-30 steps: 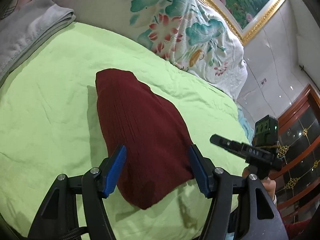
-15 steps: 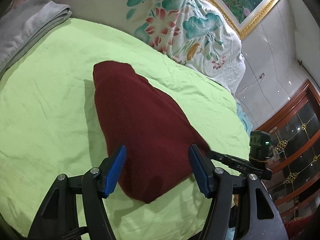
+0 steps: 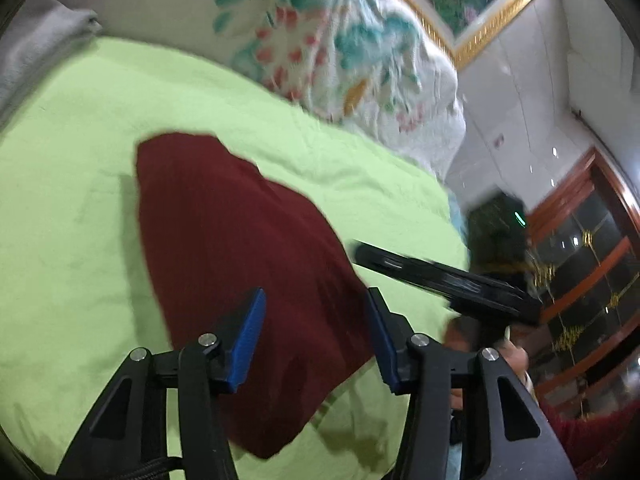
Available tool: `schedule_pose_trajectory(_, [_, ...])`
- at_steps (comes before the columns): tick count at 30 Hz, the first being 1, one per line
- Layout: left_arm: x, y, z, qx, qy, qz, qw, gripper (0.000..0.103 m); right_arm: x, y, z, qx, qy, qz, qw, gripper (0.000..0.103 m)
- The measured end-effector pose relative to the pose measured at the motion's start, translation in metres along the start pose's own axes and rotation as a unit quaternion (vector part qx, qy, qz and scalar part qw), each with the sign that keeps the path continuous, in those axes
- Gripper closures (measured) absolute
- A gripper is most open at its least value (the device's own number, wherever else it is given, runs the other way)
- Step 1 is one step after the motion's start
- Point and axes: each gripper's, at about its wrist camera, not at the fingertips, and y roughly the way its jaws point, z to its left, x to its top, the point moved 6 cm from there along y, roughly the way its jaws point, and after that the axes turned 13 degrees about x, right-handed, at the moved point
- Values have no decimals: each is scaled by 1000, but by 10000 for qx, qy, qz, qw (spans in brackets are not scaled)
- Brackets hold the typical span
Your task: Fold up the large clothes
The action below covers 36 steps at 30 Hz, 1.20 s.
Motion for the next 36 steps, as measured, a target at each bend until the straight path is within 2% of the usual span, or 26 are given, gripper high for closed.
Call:
schedule_pose_trajectory(2, [-14,29,2,94,-26,471,9988,74,-6,22,-29,-600,166,234,9978,97])
schedule_pose_trajectory(3, [-25,45,4,38,-126,746,9971,79,-11,28,-47,-627,354,306,9969,101])
schedule_pose_trajectory(4, [-31,53,6,-7,-213,819,9964,94,-13,29,-57,-547,509,292,9968,103])
schedule_pose_trajectory(5, [-38,60,9,-72,-328,886,9955,103,-15,25,-64,-482,611,228,9967,103])
schedule_pose_trajectory(6, [-43,66,10,-130,-422,973,9943,103,-16,20,-70,-413,696,161,9966,103])
schedule_pose_trajectory(8, [-48,72,10,-383,-610,1000,9924,103,-15,11,-74,-562,670,65,9961,103])
schedule_pose_trajectory(10, [-48,71,6,-249,-454,929,9943,103,-12,4,-82,-876,632,-38,9941,103])
schedule_pose_trajectory(11, [-48,70,4,-175,-386,908,9950,103,-11,1,-87,-894,688,-23,9936,103])
schedule_pose_trajectory(13, [-45,69,7,-111,-404,881,9952,103,-9,-6,-81,-602,611,-49,9963,101])
schedule_pose_trajectory(15, [-42,64,12,-116,-551,837,9949,103,-9,-15,-66,-541,475,-119,9973,100])
schedule_pose_trajectory(18, [-37,44,11,-24,-619,598,9963,103,-8,-28,-28,-239,84,-295,9992,100])
schedule_pose_trajectory(19, [-34,32,9,-41,-586,463,9972,98,-9,-32,-16,-130,-51,-297,9995,100])
schedule_pose_trajectory(20, [-31,21,7,-68,-564,327,9979,88,-12,-36,-7,-94,-139,-297,9994,100])
schedule_pose_trajectory(21, [-29,11,7,-94,-555,171,9983,84,-14,-36,-1,-62,-190,-287,9994,100])
schedule_pose_trajectory(22, [-26,0,7,-160,-557,-26,9983,74,-20,-33,3,-2,-212,-225,9995,100])
schedule_pose_trajectory(23, [-21,-7,9,-142,-587,-191,9980,72,-23,-29,3,0,-209,-176,9996,100])
schedule_pose_trajectory(24, [-14,-9,14,11,-637,-309,9975,72,-26,-27,1,-54,-219,-116,9997,100])
schedule_pose_trajectory(27, [0,3,26,143,-815,-319,9961,72,-31,-10,-17,-359,-95,63,9993,100])
schedule_pose_trajectory(28, [4,16,32,395,-812,-210,9957,73,-35,-6,-30,-540,44,138,9984,100])
schedule_pose_trajectory(29, [3,28,36,522,-786,-58,9955,79,-39,-4,-39,-705,127,177,9973,100])
schedule_pose_trajectory(31, [1,49,40,726,-728,125,9946,87,-44,2,-57,-621,380,184,9972,101])
schedule_pose_trajectory(36, [1,52,42,918,-575,116,9940,86,-42,1,-62,-580,422,94,9974,103])
